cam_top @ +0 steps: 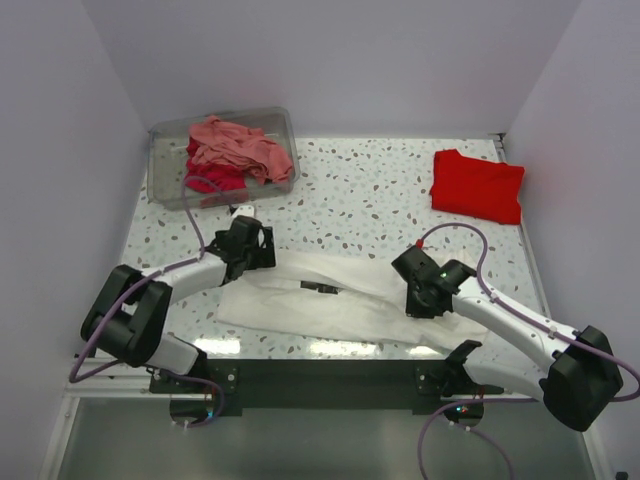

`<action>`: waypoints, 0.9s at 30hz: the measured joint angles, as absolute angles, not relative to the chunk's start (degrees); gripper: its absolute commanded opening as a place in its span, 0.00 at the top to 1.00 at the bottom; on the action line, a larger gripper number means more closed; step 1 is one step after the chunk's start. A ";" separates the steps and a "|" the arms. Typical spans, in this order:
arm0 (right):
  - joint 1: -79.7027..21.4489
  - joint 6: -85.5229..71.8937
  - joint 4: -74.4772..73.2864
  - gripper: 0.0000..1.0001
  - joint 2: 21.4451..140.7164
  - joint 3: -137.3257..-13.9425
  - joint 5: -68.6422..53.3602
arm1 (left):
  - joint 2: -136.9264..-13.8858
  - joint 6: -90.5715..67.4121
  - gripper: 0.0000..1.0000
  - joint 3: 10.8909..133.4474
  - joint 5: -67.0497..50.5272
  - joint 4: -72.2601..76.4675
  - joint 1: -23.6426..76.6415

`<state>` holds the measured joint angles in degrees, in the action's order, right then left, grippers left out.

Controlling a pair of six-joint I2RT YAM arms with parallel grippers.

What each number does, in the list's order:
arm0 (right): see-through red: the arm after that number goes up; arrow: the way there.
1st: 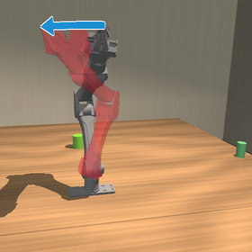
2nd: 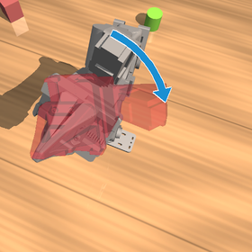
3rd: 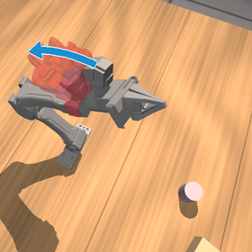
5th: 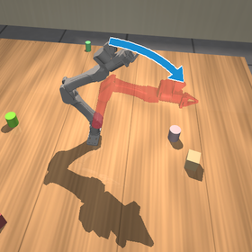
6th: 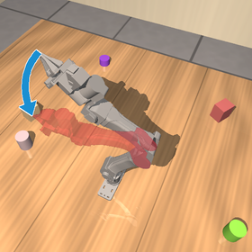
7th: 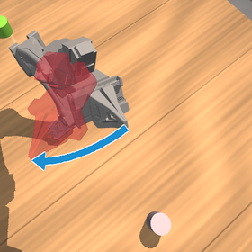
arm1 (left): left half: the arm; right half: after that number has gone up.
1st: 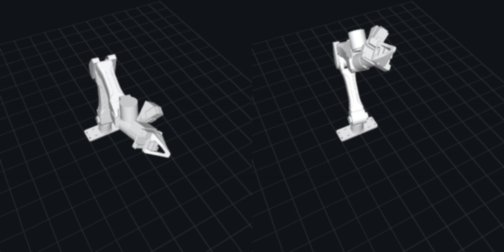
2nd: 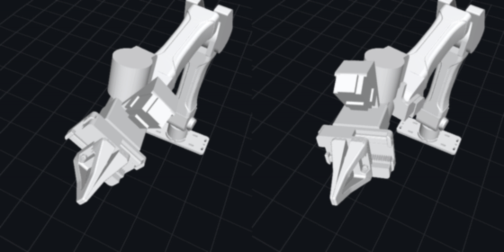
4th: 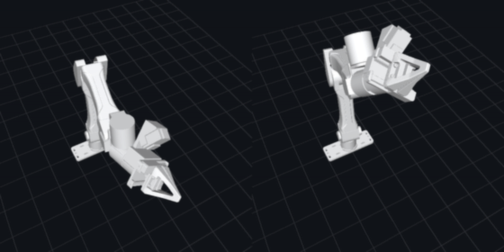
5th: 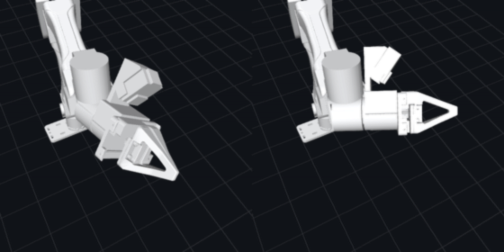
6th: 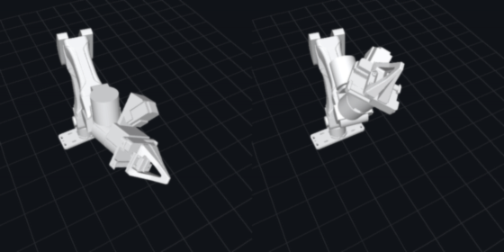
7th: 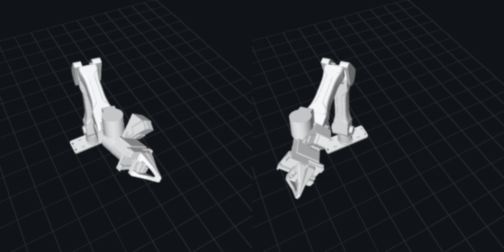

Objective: Fold and stack the t-shirts
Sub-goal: Fold the tshirt

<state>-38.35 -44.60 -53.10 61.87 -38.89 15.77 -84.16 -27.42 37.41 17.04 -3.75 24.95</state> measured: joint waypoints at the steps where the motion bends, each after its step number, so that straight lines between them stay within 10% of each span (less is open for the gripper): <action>1: -38.35 -44.60 -53.12 0.91 61.87 -38.89 15.77 | -83.70 -27.42 0.00 36.69 17.06 -3.68 24.95; 27: -39.35 -43.66 -52.14 0.48 62.81 -42.39 15.55 | -64.18 -28.56 0.00 30.94 16.69 -9.63 25.28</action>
